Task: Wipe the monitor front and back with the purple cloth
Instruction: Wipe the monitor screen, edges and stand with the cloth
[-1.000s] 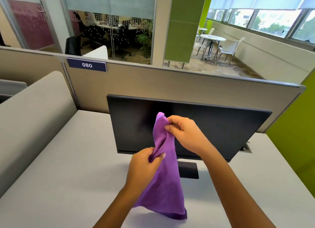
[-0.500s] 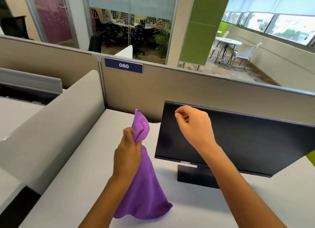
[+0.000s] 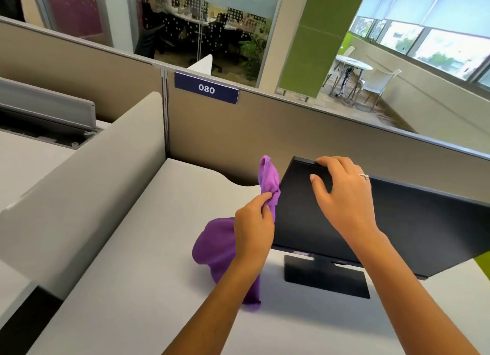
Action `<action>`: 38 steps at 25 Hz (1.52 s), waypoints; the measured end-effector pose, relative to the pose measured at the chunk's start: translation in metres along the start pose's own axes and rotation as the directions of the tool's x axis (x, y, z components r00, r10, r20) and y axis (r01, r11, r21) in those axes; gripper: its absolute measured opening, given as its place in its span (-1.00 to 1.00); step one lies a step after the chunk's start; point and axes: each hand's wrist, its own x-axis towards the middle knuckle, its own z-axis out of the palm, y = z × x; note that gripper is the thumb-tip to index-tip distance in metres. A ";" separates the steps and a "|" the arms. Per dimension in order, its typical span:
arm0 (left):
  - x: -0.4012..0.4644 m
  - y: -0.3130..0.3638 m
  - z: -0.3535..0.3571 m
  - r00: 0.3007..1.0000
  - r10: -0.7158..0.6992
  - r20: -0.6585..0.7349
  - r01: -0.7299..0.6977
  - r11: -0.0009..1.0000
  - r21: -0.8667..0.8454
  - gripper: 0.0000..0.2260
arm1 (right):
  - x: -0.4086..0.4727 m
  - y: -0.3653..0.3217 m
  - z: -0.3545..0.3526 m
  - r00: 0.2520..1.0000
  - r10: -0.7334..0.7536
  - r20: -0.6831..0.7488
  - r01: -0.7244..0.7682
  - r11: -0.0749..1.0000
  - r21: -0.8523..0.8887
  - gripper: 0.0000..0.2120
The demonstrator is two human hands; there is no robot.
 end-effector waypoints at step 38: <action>-0.013 -0.085 0.063 0.995 -0.011 0.102 0.029 0.984 -0.177 -0.56 | -0.010 0.022 0.037 0.984 -0.088 0.155 0.132 0.944 -0.301 -0.20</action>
